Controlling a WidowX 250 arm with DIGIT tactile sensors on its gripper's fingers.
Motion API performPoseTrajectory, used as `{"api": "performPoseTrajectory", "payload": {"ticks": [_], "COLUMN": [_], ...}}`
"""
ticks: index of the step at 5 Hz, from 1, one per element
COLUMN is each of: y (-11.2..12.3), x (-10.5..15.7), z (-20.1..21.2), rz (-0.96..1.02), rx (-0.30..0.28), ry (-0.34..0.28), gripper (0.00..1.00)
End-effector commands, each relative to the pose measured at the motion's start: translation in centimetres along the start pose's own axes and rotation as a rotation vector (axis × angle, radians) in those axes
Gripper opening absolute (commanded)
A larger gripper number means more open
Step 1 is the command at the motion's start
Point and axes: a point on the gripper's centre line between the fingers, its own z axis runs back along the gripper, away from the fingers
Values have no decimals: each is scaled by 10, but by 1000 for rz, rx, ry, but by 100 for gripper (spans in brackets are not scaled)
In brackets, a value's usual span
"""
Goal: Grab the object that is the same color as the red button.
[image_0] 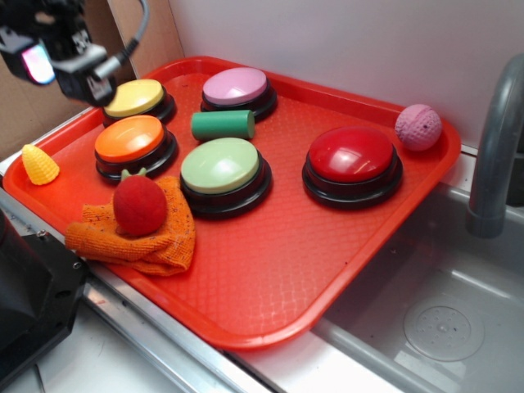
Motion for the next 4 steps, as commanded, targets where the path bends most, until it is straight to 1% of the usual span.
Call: {"api": "performPoseTrajectory", "payload": {"ticks": [1, 2, 3, 4], "y": [-7, -16, -16, -15], "x": [6, 7, 6, 5], "z": [-41, -59, -74, -92], "rz": [43, 37, 63, 81], "rx": [-20, -13, -1, 5], "ry": [2, 20, 17, 57], "gripper": [100, 100, 100, 100]}}
